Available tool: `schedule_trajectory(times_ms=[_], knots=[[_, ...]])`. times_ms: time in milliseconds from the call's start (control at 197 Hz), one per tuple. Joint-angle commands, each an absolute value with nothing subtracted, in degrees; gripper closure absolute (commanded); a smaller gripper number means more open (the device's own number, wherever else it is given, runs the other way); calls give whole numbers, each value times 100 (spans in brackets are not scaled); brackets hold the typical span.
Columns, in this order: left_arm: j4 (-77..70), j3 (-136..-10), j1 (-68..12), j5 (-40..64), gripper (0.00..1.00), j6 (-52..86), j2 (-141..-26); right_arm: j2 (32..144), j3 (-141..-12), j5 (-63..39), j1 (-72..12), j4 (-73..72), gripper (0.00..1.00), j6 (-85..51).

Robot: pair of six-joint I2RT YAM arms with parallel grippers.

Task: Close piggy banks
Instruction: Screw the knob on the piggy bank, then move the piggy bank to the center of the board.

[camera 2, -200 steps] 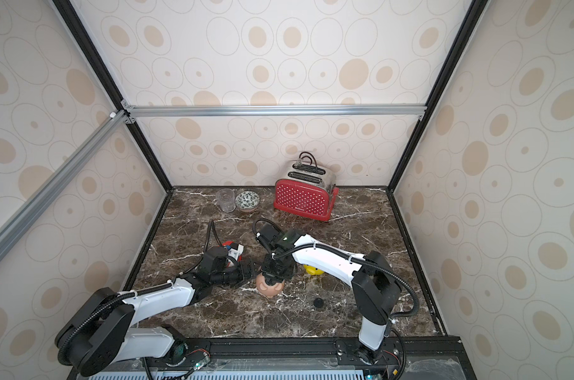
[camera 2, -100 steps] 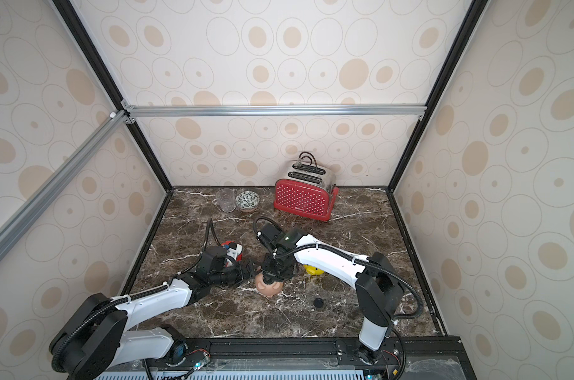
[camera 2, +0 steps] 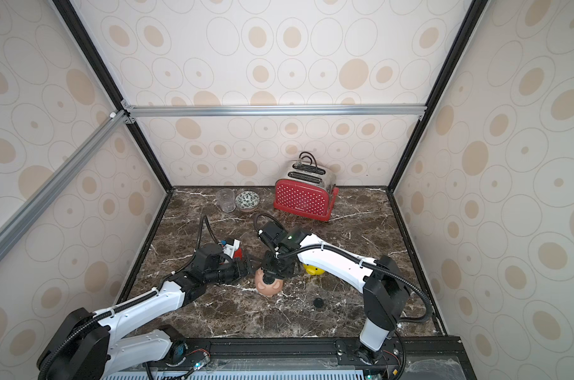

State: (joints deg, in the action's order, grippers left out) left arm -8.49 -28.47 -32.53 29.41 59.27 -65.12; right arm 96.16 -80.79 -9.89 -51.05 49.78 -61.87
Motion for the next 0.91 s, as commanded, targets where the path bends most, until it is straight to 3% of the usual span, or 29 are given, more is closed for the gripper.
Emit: schedule_trajectory(times_ms=[0,182,476,638,906], knots=[[-378,-3183,-3286,2862,1,5726,-6236,9334,-8317,-462,-5135,5397,80,-5994],[231,-3483,-3287,2782,1,5484,-5966,8901,-8418,212,-5119,5619,73,-5675],[791,-4345,-3285,3033,1,4924,-6330,7562,-7613,348,-4579,4863,43,-5079],[745,-4690,-3291,3160,1,4852,-6750,6691,-6997,457,-4226,4446,0,-4572],[706,-5767,-3503,3439,1,4605,-8032,5426,-5590,-309,-2922,3862,0,-4080]])
